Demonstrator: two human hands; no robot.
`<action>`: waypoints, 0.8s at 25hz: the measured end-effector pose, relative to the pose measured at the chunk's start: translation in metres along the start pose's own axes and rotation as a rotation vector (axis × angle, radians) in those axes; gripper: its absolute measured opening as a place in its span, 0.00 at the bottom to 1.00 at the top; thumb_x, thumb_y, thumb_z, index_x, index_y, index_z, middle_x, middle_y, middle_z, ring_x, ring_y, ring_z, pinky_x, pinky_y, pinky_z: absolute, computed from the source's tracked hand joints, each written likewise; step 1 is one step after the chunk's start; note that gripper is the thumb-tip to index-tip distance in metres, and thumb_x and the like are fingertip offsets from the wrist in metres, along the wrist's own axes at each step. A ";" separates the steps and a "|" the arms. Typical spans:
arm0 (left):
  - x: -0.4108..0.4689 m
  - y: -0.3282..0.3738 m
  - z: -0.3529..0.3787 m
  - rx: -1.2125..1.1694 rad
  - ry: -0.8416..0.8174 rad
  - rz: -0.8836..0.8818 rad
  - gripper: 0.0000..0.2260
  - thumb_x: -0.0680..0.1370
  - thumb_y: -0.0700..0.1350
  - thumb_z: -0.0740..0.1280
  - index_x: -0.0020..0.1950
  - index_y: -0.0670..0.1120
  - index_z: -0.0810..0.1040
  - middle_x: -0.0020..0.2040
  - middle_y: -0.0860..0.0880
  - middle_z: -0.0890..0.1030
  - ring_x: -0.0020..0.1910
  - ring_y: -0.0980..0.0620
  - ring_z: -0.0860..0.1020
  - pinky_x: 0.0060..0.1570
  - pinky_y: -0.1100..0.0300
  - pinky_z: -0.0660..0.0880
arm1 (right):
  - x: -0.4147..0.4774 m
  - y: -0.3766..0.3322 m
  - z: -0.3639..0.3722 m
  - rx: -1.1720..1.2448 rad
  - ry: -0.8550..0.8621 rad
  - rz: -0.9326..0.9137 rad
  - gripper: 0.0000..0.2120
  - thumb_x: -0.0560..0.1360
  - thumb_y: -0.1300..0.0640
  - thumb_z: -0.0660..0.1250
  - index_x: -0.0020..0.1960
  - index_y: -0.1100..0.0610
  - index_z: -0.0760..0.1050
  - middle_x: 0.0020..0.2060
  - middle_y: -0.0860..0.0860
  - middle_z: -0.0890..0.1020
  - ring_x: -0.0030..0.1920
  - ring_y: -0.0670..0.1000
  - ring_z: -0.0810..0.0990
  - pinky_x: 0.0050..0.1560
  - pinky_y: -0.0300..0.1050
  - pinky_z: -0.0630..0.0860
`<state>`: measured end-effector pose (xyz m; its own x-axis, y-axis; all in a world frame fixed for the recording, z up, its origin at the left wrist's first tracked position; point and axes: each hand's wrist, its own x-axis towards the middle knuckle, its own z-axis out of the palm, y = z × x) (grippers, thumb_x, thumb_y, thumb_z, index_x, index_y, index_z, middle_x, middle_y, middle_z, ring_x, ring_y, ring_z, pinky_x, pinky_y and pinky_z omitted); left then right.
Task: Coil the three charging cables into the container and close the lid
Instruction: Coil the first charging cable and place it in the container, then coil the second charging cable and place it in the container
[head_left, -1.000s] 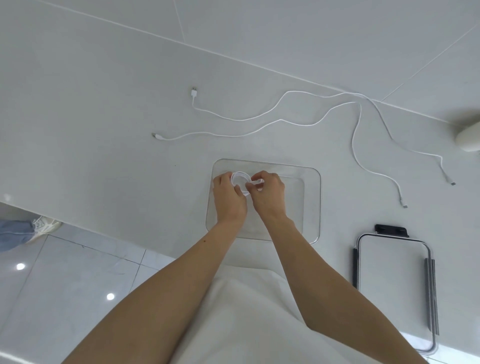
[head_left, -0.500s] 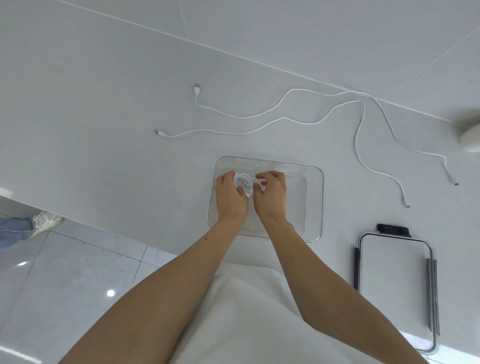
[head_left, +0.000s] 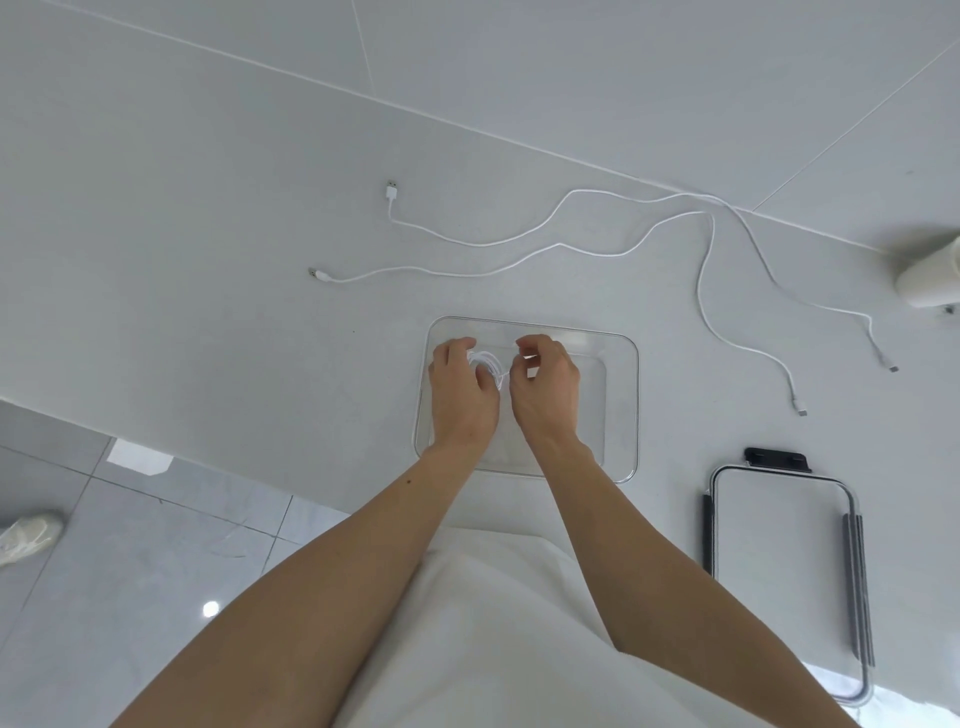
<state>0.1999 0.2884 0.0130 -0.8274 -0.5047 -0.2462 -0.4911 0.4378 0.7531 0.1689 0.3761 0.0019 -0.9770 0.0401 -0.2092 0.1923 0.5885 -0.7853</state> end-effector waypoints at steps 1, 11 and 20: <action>0.000 0.002 -0.002 -0.014 0.007 0.025 0.15 0.79 0.33 0.62 0.65 0.40 0.73 0.66 0.43 0.73 0.64 0.45 0.71 0.54 0.72 0.60 | 0.000 -0.002 -0.002 0.020 0.019 -0.015 0.10 0.79 0.63 0.62 0.58 0.59 0.78 0.53 0.52 0.82 0.49 0.49 0.81 0.50 0.48 0.81; 0.034 0.030 -0.052 -0.271 0.131 0.374 0.09 0.79 0.32 0.61 0.56 0.39 0.77 0.53 0.45 0.80 0.51 0.50 0.79 0.54 0.57 0.76 | 0.023 -0.042 -0.013 0.101 0.032 -0.267 0.10 0.79 0.64 0.62 0.58 0.59 0.78 0.46 0.49 0.83 0.44 0.48 0.81 0.47 0.34 0.77; 0.120 -0.018 -0.090 0.263 -0.084 0.402 0.14 0.80 0.37 0.63 0.66 0.39 0.72 0.64 0.40 0.74 0.61 0.40 0.74 0.58 0.48 0.73 | 0.088 -0.077 0.013 -0.394 -0.301 -0.373 0.16 0.82 0.58 0.61 0.67 0.62 0.72 0.61 0.59 0.78 0.62 0.58 0.78 0.58 0.53 0.75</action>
<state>0.1341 0.1527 0.0251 -0.9796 -0.1996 -0.0243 -0.1712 0.7646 0.6214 0.0690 0.3235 0.0363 -0.8921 -0.4219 -0.1621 -0.2620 0.7750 -0.5751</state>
